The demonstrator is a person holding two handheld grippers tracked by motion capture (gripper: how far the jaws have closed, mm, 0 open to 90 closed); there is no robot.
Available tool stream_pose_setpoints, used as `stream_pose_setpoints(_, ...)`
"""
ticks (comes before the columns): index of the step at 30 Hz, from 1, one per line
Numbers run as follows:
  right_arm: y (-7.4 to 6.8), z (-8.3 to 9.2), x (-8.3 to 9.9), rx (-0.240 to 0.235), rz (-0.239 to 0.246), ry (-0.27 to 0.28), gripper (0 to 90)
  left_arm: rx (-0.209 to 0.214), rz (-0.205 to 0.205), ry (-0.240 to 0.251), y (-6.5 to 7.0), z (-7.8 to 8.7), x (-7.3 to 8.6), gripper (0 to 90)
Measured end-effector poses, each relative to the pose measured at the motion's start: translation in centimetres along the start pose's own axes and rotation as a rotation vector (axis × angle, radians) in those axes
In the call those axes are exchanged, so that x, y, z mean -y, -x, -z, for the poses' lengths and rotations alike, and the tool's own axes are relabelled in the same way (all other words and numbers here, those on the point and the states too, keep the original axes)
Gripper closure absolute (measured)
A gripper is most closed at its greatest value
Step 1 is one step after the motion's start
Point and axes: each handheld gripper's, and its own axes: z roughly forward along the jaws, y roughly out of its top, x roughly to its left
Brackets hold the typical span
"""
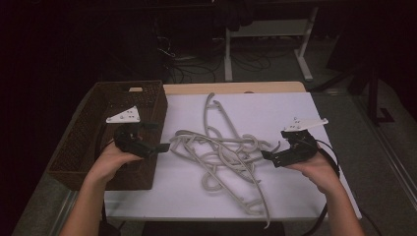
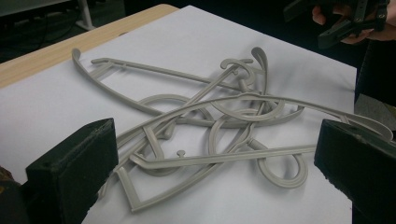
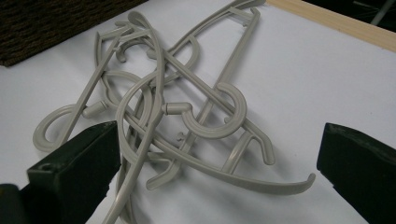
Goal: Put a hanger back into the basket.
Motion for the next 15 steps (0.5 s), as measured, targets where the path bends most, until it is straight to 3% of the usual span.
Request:
stream_pose_setpoints(8,0.0,-0.3,0.1,0.001,0.002,-0.014,0.0,-0.012,0.011,-0.003,0.1,-0.4,-0.3,0.0)
stream_pose_setpoints(15,-0.1,-0.7,0.0,0.001,0.009,-0.03,0.0,-0.016,0.017,-0.004,1.2,-1.6,-1.1,0.0)
